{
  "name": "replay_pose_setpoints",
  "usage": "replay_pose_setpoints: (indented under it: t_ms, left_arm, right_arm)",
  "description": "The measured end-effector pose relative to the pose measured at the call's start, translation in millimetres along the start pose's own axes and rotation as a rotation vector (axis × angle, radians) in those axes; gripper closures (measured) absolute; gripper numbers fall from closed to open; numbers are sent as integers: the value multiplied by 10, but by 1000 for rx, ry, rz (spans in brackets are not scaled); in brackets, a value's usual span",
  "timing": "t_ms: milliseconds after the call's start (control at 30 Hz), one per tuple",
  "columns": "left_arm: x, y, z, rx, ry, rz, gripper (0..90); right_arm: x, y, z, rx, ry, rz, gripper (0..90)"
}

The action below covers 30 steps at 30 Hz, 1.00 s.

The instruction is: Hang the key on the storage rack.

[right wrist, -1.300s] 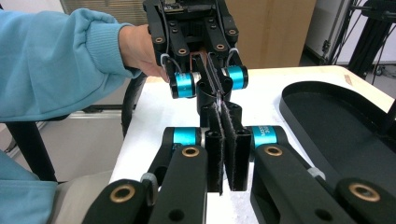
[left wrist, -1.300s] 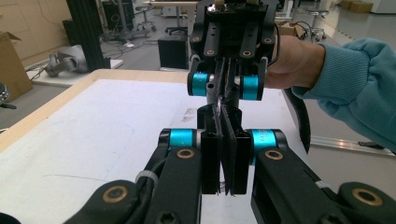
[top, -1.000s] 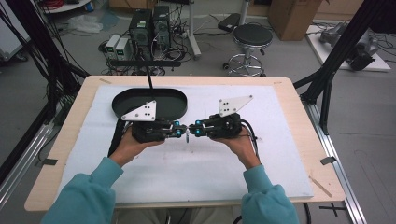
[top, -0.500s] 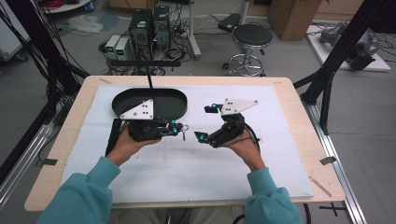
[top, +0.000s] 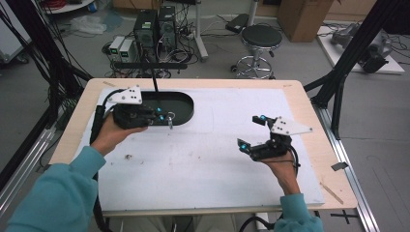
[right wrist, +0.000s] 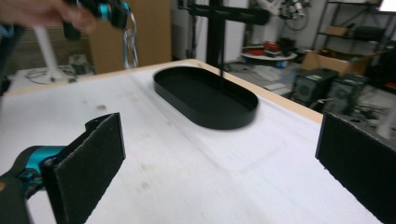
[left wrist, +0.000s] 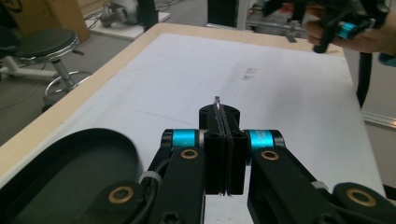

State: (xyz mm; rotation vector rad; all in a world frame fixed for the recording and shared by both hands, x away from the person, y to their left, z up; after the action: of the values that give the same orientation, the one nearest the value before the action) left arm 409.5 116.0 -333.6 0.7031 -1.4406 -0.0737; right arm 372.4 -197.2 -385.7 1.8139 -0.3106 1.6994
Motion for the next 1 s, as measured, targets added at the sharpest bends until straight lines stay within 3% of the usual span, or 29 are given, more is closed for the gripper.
replay_pose_setpoints:
  t_ms: [167,300,633,1000]
  left_arm:
    - [39,95,-211,47,-3,-40,886]
    - [101,151,-328,76,-2,-62,886]
    - [143,248,-621,148,26,-87,886]
    - [155,357,-987,221,46,-155,886]
  right_arm:
    - [-210,260,121,-71,-39,44,6]
    - [-319,382,173,-101,-59,66,6]
    - [-478,491,225,-185,-53,124,6]
    - [-607,541,268,-226,-79,180,6]
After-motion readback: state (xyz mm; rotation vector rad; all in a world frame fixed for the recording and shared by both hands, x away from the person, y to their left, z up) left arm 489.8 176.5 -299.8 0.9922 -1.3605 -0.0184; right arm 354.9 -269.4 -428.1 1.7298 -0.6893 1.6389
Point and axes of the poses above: each handheld gripper's, and its own axes: y roughly backward along the jaws, x roughly out of its top, z roughly to its right, the point moved 8 cm from there along -y, roughly forward along the jaws, and after that the axes turned 5 degrees about -z, right-handed, at the moved point
